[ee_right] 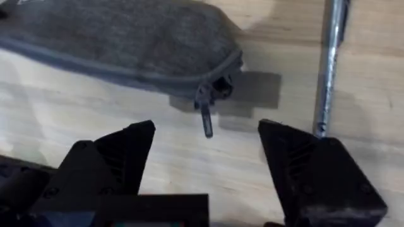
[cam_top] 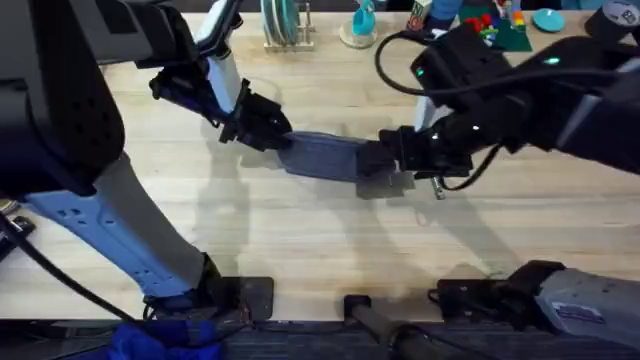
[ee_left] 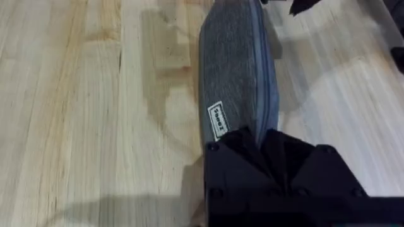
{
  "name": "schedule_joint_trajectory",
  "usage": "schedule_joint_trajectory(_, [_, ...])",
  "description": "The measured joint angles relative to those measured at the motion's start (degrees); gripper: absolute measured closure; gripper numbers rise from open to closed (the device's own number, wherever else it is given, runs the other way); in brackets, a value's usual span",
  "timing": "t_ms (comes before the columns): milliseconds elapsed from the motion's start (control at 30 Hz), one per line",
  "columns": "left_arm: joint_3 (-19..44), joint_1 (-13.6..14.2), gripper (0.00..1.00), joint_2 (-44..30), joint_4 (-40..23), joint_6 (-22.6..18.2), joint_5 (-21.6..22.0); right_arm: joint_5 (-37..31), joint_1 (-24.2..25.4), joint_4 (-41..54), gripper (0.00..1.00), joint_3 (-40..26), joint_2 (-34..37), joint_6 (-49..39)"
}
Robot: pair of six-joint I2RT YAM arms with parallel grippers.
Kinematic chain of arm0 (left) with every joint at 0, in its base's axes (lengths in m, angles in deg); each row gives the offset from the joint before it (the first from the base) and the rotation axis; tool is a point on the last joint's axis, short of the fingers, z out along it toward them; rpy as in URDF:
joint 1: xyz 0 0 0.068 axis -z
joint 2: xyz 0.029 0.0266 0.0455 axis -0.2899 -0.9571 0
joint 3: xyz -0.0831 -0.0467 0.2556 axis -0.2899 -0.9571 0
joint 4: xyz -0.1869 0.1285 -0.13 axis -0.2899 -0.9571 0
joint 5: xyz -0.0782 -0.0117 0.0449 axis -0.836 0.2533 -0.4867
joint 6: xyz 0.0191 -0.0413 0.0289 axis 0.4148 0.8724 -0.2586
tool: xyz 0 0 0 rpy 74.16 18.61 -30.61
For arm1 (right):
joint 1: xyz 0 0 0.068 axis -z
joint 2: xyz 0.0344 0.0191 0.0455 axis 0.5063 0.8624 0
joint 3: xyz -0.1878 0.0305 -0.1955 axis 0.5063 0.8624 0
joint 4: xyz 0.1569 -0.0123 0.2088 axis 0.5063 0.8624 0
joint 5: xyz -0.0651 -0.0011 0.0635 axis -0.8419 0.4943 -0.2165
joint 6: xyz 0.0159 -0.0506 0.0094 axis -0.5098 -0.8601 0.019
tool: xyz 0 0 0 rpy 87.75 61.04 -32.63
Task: Unzip the bag, pick up the pens from the table one at a time and place them inside, then zip the bag closed.
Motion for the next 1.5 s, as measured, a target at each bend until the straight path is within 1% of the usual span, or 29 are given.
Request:
schedule_joint_trajectory(167, [0.00,0.00,0.959,0.00,0.00,0.00,0.02,-0.20,-0.01,-3.34,0.009,0.00,2.86,0.42])
schedule_joint_trajectory(400, [0.00,0.00,0.959,0.00,0.00,0.00,0.02,-0.25,-0.01,-7.85,0.023,0.00,3.36,0.44])
schedule_joint_trajectory(467, [0.00,0.00,0.959,0.00,0.00,0.00,0.02,-0.66,-0.01,-7.84,0.057,0.00,3.36,0.46])
schedule_joint_trajectory(567, [0.00,0.00,0.959,0.00,0.00,0.00,0.00,-1.53,-0.01,-7.78,0.145,0.00,3.36,0.61])
schedule_joint_trajectory(800, [0.00,0.00,0.959,0.00,0.00,0.00,0.00,-2.12,-0.01,-7.03,0.203,0.00,3.36,0.87])
schedule_joint_trajectory(900, [0.00,0.00,0.959,0.00,0.00,0.00,0.02,-2.16,-0.01,-6.68,0.254,0.00,3.36,0.87])
schedule_joint_trajectory(1167, [0.00,0.00,0.959,0.00,0.01,0.00,0.00,-2.12,-0.01,-6.23,0.442,0.00,3.36,0.91])
schedule_joint_trajectory(1400, [0.00,0.00,0.959,0.00,0.02,0.00,0.00,-2.10,-0.01,-6.23,0.478,0.00,3.36,1.05])
schedule_joint_trajectory(1433, [0.00,0.00,0.959,0.00,0.02,0.00,0.02,-2.10,-0.01,-6.23,0.493,0.00,3.36,1.05])
schedule_joint_trajectory(1500, [0.00,0.00,0.959,0.00,0.02,0.00,0.01,-2.11,-0.01,-6.20,0.560,0.00,3.36,1.06])
